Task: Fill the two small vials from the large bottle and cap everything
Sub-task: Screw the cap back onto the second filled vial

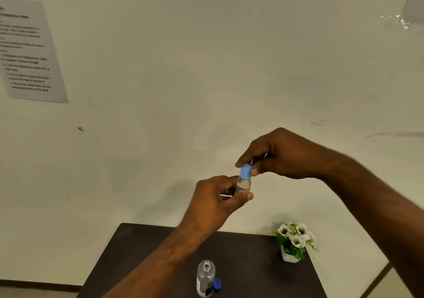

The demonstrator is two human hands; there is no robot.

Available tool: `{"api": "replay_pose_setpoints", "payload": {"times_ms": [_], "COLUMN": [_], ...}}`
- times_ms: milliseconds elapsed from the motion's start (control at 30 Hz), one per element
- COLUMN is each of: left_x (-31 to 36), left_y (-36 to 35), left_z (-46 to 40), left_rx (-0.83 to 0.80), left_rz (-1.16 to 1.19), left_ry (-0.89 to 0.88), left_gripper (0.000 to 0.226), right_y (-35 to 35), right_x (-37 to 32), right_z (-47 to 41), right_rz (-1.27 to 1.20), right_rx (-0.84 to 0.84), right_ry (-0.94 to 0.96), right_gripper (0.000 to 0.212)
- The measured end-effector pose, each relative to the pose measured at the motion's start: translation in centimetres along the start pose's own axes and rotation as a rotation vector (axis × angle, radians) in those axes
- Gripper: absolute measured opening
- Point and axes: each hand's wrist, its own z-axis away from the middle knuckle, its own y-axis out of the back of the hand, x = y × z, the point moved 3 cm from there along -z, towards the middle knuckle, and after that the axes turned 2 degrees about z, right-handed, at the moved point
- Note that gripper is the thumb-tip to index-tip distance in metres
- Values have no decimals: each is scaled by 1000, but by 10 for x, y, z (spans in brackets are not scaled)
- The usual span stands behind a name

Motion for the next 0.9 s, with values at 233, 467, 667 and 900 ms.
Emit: {"api": "replay_pose_setpoints", "payload": {"times_ms": [233,467,667,900], "left_x": [4,7,4,-3], "left_y": [-1,-2,1,-1], "left_z": [2,4,2,6], "left_rx": [-6,11,27,-4], "left_rz": [12,36,87,66], "left_ry": [-16,-23,-45,-31], "left_gripper": [19,9,11,16], "right_y": [10,1,8,-4], "right_x": [-7,-9,-9,-11], "right_z": [3,1,5,-3], "right_rz": [22,185,-25,164], "right_rx": [85,102,46,31], "right_ry": [-3,-32,27,-43], "right_gripper": [35,35,26,20]}}
